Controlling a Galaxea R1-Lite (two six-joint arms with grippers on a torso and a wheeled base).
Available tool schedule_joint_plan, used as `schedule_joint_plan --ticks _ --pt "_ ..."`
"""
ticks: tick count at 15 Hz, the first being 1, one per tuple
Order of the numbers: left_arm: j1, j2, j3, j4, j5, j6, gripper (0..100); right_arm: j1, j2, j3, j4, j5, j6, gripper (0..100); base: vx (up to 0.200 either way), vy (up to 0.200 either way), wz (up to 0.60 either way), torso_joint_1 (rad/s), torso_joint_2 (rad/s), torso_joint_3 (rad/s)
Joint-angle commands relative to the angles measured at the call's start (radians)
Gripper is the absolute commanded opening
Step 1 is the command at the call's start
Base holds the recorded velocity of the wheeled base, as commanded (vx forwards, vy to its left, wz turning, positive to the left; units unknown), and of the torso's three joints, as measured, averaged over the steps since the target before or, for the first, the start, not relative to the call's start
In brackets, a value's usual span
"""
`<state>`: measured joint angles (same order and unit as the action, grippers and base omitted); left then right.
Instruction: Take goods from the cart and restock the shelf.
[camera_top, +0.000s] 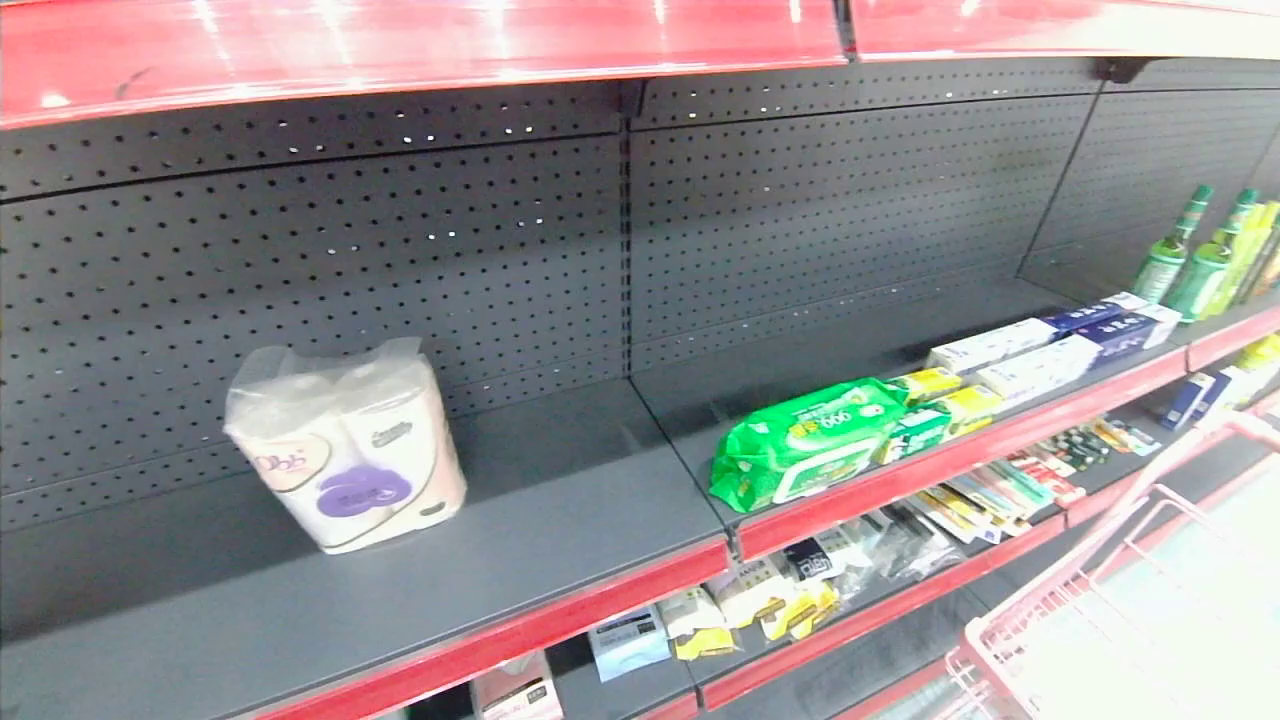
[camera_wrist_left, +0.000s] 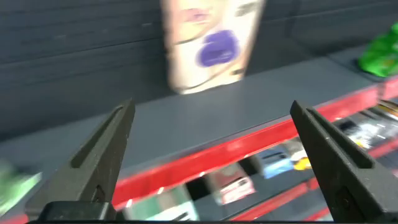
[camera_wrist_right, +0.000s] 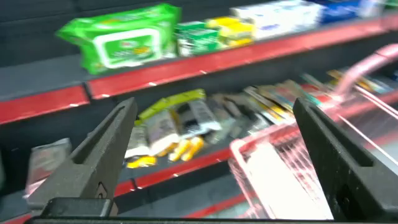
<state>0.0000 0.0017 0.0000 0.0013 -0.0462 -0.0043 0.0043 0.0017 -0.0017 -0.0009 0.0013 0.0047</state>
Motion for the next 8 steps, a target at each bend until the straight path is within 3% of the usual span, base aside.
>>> schedule_joint_plan --ticks 1,8 --pt "0.000 0.000 0.000 0.000 0.000 0.000 100 0.000 0.000 0.000 -0.001 0.000 0.000 100 0.000 0.000 -0.60 -0.007 0.00 -0.002" --pt "0.000 0.000 0.000 0.000 0.000 0.000 100 0.000 0.000 0.000 -0.001 0.000 0.000 100 0.000 0.000 -0.60 0.000 0.00 0.002"
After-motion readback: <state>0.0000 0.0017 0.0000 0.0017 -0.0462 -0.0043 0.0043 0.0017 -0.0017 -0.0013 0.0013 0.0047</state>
